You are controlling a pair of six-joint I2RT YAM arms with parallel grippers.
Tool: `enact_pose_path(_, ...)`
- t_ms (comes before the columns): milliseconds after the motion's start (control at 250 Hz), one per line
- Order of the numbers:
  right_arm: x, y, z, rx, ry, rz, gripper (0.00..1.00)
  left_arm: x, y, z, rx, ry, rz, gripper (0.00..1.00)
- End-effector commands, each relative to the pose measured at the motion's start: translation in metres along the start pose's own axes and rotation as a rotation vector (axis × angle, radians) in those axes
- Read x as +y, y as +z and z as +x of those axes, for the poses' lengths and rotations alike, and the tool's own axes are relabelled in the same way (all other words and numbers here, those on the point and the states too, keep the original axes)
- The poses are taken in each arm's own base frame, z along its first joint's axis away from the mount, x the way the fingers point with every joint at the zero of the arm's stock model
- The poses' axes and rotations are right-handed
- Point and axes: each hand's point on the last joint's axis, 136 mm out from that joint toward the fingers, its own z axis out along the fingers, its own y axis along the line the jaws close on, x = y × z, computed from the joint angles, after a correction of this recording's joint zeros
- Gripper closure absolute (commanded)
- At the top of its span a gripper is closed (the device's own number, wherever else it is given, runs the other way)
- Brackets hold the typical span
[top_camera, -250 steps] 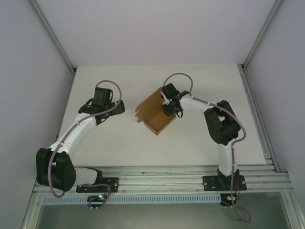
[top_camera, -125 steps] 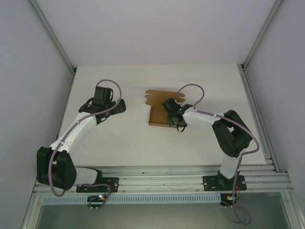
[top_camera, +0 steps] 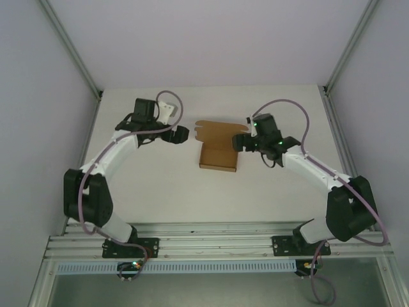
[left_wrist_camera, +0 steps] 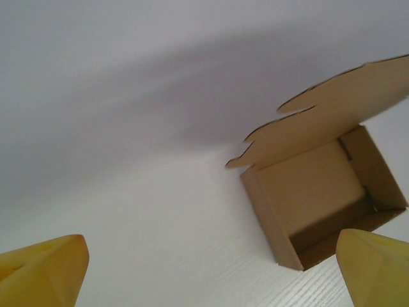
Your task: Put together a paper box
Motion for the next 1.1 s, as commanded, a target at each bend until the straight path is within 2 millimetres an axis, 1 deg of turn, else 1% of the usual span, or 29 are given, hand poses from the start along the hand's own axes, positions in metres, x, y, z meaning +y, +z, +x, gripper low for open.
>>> enact_pose_path(0,0.038,-0.004,-0.016,-0.037,-0.371,-0.267,0.01,-0.029,0.014,-0.001,0.048,0.228,0.201,0.0)
enact_pose_path(60,0.039,-0.001,-0.02,-0.026,-0.41,-0.304,0.01,-0.03,0.026,0.001,0.093,0.277,0.218,0.0)
enact_pose_path(152,0.033,0.004,-0.029,-0.021,-0.382,-0.347,0.01,-0.026,0.044,-0.002,0.141,0.304,0.218,0.0)
enact_pose_path(204,0.029,0.008,-0.033,-0.023,-0.373,-0.362,0.04,-0.025,0.052,-0.005,0.156,0.307,0.234,0.0)
enact_pose_path(268,0.027,0.014,-0.033,-0.003,-0.375,-0.381,0.06,-0.029,0.059,-0.005,0.178,0.322,0.271,0.0)
enact_pose_path(335,0.026,0.021,-0.03,0.033,-0.375,-0.392,0.13,-0.034,0.066,-0.003,0.208,0.343,0.304,0.01)
enact_pose_path(383,0.025,0.026,-0.026,0.065,-0.369,-0.392,0.16,-0.039,0.069,0.001,0.235,0.362,0.322,0.04)
enact_pose_path(427,0.021,0.03,-0.024,0.089,-0.364,-0.374,0.21,-0.042,0.071,0.003,0.252,0.386,0.325,0.08)
enact_pose_path(467,0.019,0.032,-0.022,0.104,-0.364,-0.361,0.23,-0.043,0.073,0.005,0.265,0.402,0.323,0.14)
enact_pose_path(491,0.017,0.033,-0.021,0.108,-0.364,-0.352,0.24,-0.042,0.073,0.006,0.27,0.412,0.321,0.18)
enact_pose_path(543,0.014,0.035,-0.019,0.113,-0.362,-0.339,0.3,-0.039,0.075,0.006,0.276,0.422,0.306,0.24)
enact_pose_path(547,0.014,0.035,-0.019,0.112,-0.362,-0.339,0.31,-0.045,0.076,0.007,0.278,0.43,0.312,0.25)
enact_pose_path(555,0.014,0.035,-0.019,0.114,-0.364,-0.337,0.31,-0.049,0.077,0.008,0.281,0.439,0.316,0.26)
enact_pose_path(615,0.011,0.036,-0.016,0.132,-0.364,-0.328,0.33,-0.05,0.079,0.008,0.285,0.452,0.308,0.29)
enact_pose_path(723,0.007,0.039,-0.01,0.168,-0.365,-0.311,0.36,-0.049,0.081,0.006,0.295,0.455,0.304,0.42)
enact_pose_path(823,0.004,0.043,-0.009,0.18,-0.37,-0.3,0.47,-0.049,0.081,0.005,0.307,0.452,0.304,0.5)
enact_pose_path(867,0.002,0.044,-0.01,0.188,-0.369,-0.29,0.52,-0.049,0.082,0.007,0.32,0.457,0.302,0.51)
enact_pose_path(935,0.001,0.045,-0.01,0.204,-0.374,-0.283,0.53,-0.048,0.085,0.009,0.338,0.461,0.291,0.59)
enact_pose_path(982,0.0,0.044,-0.011,0.204,-0.388,-0.279,0.52,-0.047,0.085,0.012,0.35,0.467,0.289,0.59)
enact_pose_path(1010,-0.002,0.043,-0.006,0.229,-0.39,-0.275,0.52,-0.048,0.085,0.014,0.356,0.473,0.291,0.61)
enact_pose_path(1094,-0.004,0.04,-0.002,0.247,-0.407,-0.273,0.51,-0.05,0.082,0.015,0.358,0.484,0.305,0.61)
